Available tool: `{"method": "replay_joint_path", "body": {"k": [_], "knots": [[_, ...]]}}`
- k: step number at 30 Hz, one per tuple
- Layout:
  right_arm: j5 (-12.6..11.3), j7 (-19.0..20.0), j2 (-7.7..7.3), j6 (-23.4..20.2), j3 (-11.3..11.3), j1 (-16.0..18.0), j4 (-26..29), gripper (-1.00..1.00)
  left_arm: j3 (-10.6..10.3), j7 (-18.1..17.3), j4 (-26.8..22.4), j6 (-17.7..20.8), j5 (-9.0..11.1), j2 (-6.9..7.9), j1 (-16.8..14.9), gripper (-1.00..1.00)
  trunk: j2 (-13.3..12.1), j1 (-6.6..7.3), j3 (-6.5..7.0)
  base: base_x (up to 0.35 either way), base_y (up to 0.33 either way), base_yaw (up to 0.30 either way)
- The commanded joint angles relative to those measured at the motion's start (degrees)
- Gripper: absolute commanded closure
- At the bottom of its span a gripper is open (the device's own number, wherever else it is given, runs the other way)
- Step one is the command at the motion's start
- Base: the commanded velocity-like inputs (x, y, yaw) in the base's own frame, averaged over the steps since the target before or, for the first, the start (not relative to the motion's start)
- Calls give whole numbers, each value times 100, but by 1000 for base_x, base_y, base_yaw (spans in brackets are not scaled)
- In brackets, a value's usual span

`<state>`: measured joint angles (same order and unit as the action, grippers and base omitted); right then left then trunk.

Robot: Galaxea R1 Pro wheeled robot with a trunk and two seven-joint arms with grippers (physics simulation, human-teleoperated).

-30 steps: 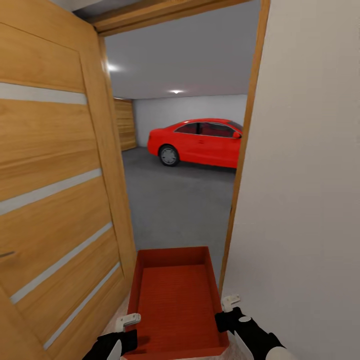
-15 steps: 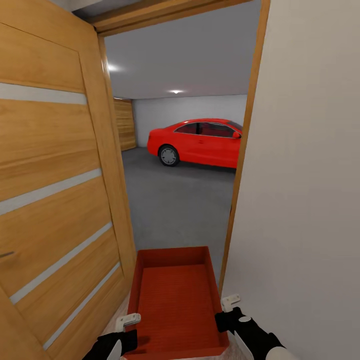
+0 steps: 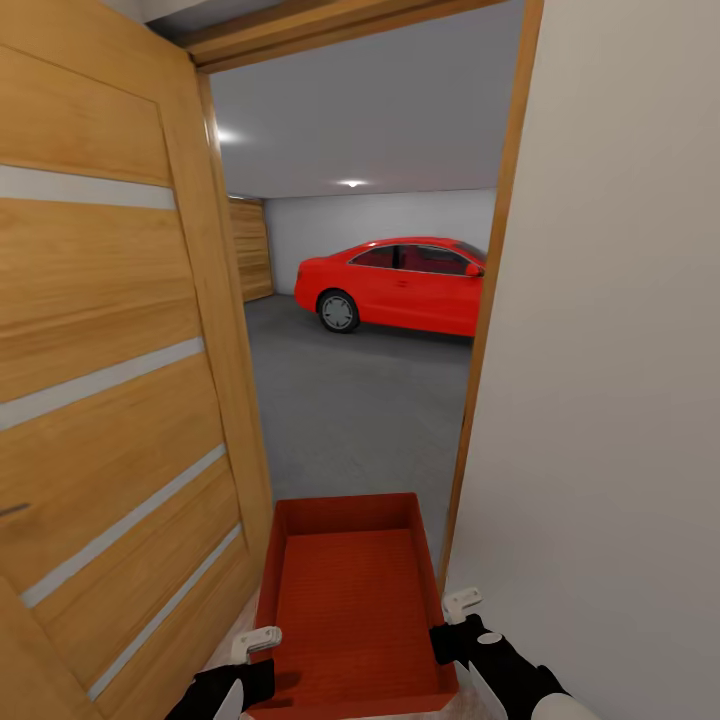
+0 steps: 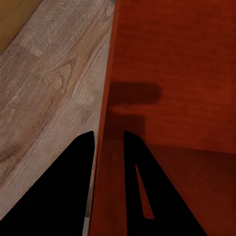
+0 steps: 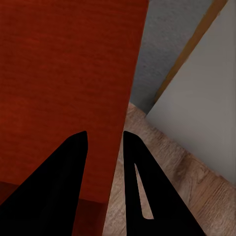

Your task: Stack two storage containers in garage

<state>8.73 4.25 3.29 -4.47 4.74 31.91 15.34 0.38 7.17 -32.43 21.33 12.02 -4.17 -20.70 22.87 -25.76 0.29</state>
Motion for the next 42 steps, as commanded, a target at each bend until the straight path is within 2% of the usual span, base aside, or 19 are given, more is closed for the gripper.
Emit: {"method": "replay_joint_path", "body": {"k": [1, 13, 23, 42], "knots": [[15, 173, 199, -36, -41, 0, -4, 100, -3, 65, -18, -41, -130, -5, 3, 100, 5, -2, -3, 0, 163, 0], [14, 173, 199, -36, -35, 0, -5, 100, -2, 65, -18, -41, -130, -5, 4, 100, 5, -2, -3, 16, 261, 0], [14, 173, 199, -36, -35, 0, -4, 100, -3, 65, -18, -41, -130, -5, 4, 100, 5, -2, -3, 196, 212, 0], [14, 173, 199, -36, -36, 0, -4, 100, -3, 65, -11, -41, -130, -5, 4, 100, 5, -2, -3, 20, 15, 0]]}}
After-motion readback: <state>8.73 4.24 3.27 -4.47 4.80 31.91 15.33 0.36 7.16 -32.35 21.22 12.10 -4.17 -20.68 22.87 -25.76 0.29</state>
